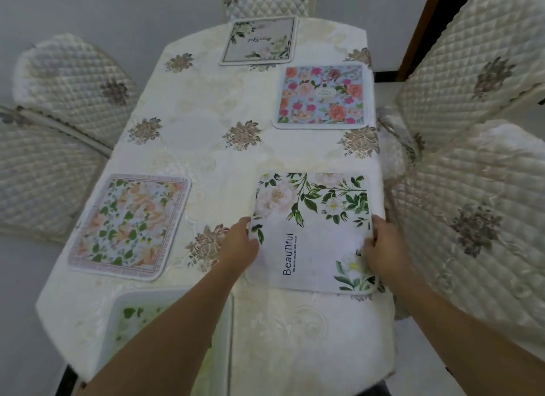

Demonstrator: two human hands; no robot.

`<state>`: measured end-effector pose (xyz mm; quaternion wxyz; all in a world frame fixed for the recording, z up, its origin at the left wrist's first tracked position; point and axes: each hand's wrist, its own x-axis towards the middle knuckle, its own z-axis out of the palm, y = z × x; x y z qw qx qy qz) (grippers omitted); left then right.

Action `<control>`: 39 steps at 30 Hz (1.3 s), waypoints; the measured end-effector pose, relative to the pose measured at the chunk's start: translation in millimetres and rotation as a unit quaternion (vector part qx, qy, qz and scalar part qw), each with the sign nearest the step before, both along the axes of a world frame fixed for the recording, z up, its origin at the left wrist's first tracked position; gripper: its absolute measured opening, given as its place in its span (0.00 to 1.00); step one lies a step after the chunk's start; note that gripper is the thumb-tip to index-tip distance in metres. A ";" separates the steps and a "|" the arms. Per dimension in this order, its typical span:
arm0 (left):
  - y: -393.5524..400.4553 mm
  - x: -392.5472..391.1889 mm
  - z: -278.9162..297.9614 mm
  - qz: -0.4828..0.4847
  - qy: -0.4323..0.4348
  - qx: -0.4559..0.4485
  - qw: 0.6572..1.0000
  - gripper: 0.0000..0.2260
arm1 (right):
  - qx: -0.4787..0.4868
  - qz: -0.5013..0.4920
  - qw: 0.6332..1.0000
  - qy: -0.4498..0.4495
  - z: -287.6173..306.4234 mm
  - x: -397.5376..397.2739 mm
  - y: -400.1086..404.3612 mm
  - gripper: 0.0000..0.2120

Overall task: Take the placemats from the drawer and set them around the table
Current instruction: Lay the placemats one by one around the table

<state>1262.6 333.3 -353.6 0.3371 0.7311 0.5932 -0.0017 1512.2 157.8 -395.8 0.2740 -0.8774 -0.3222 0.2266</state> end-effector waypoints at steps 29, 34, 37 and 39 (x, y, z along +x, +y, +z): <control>13.5 0.9 -18.9 -0.058 0.046 -0.001 0.997 0.23 | 0.002 0.037 0.997 0.066 -8.3 19.7 5.7 0.30; -6.7 14.3 -19.9 -0.036 -0.005 0.040 0.999 0.25 | 0.037 0.013 0.994 0.102 -2.2 28.6 -12.3 0.35; -6.9 14.0 -24.3 -0.045 0.010 0.014 0.999 0.24 | 0.007 0.010 0.993 0.118 -5.5 30.6 -13.6 0.34; -4.3 12.3 -26.1 -0.056 0.013 0.010 0.998 0.24 | 0.002 0.008 0.993 0.120 -6.1 31.8 -11.4 0.34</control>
